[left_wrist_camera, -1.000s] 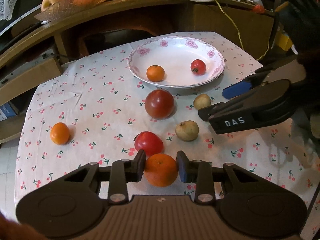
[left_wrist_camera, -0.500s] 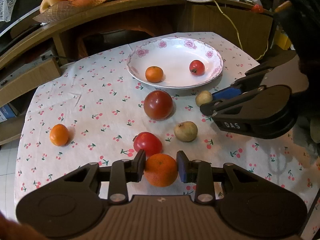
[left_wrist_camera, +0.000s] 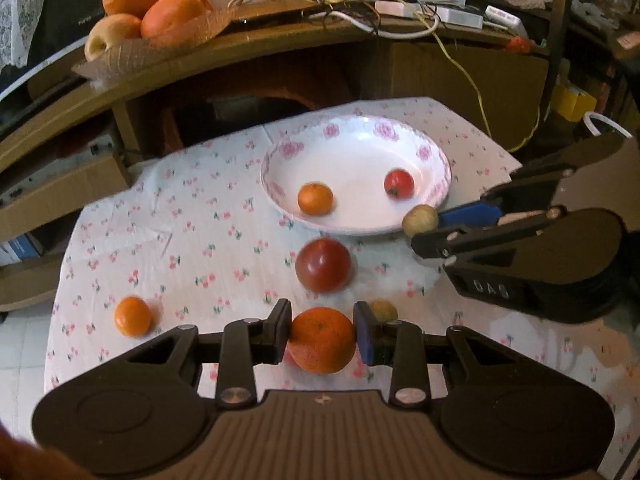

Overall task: Organize fruits
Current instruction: 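Close left tool on the orange while right tool closes on the green fruit, then carry the orange in left tool to the bowl while right tool carries the green fruit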

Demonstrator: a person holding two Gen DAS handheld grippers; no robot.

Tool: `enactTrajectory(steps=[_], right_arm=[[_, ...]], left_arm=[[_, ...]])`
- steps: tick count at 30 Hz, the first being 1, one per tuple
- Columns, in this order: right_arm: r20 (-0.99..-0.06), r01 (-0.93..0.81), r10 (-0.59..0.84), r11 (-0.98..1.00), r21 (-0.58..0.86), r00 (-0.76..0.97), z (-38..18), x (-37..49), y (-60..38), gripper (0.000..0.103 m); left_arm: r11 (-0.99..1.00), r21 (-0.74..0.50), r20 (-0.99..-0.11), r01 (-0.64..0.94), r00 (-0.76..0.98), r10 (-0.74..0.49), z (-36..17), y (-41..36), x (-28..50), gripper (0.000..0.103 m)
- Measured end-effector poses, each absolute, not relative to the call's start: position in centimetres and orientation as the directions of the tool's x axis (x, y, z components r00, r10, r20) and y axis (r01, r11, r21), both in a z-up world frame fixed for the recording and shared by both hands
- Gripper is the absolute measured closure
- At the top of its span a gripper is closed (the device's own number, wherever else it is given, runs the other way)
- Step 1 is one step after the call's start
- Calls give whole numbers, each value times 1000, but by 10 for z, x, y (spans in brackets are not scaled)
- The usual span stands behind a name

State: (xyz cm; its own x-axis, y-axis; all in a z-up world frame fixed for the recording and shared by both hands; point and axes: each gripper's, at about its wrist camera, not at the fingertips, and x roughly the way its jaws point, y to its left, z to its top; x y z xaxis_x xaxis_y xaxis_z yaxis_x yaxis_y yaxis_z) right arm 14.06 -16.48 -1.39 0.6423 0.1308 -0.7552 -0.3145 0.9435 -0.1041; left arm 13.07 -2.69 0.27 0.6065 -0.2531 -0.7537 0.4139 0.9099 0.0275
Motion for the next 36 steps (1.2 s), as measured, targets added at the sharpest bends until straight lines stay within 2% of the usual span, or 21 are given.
enactTrajectory(steps=[14, 36], right_arm=[[-722, -206, 91, 976, -73, 686, 2, 175, -184, 83], [-737, -171, 82, 984, -47, 671, -15, 213, -196, 83]], left_arm=[[915, 70, -724, 398, 651, -228, 21, -58, 180, 64], [920, 82, -749, 382, 632, -196, -3, -72, 224, 64]])
